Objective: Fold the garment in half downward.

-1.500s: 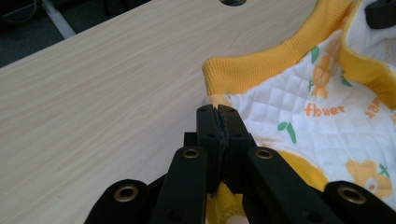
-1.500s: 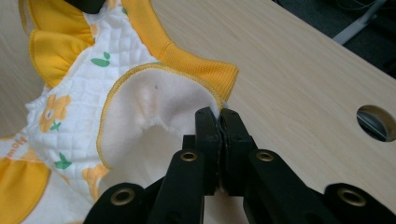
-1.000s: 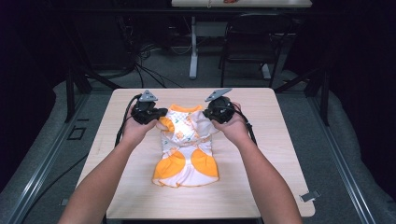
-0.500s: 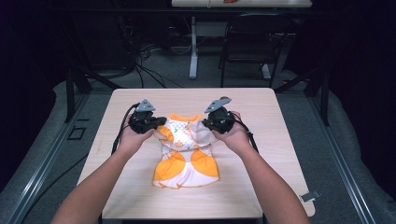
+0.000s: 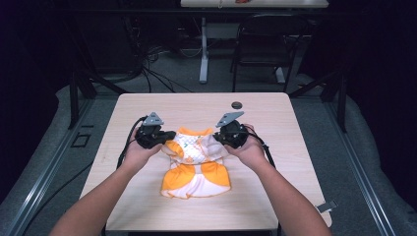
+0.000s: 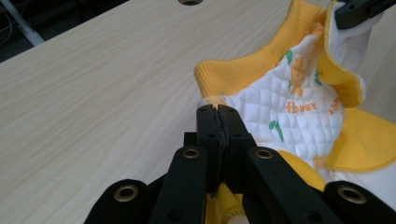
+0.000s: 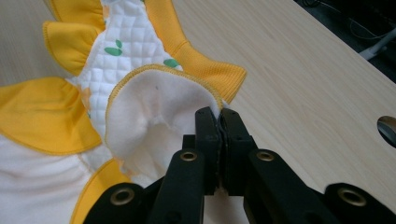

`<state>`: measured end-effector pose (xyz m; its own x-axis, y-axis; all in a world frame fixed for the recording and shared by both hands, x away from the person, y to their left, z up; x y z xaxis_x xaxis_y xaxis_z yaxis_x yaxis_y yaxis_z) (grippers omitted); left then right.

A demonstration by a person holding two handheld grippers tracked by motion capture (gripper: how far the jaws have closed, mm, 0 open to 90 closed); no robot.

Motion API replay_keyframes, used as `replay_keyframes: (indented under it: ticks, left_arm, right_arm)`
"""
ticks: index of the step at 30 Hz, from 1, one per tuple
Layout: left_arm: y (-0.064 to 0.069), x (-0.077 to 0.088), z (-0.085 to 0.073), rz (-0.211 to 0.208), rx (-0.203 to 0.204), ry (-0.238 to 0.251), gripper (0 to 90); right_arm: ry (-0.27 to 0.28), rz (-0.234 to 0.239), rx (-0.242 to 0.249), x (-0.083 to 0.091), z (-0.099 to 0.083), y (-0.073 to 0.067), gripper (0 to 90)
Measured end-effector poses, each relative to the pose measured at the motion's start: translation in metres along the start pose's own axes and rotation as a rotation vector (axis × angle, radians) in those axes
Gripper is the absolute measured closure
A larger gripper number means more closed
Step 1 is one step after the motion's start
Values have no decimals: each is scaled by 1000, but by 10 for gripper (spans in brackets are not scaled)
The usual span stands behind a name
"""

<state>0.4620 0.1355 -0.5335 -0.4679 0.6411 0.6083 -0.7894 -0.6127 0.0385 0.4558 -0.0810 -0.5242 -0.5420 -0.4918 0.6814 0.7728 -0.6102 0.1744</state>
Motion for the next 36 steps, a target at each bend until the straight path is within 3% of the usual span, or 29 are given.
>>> replay_keyframes:
  ticks: [27, 36]
  left_arm:
    - [25, -1, -32, -68, -19, -24, 888]
    - [31, 3, -34, -84, -32, -13, 884]
  right_arm:
    - [-38, 62, -6, 1, -30, -26, 867]
    - [-36, 82, 4, 5, -32, -34, 862]
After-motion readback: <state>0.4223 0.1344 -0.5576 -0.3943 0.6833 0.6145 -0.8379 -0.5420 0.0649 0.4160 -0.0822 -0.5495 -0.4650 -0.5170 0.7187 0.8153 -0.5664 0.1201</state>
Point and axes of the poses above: each handheld gripper's, and its own axes: x roughly backward along the jaws, z roughly out of its top, y roughly to its right, the point moved 7 cm from there along -x, roughly forward along the jaws, and after that the axes turned 3 degrees about -z, right-handed, at the moved point
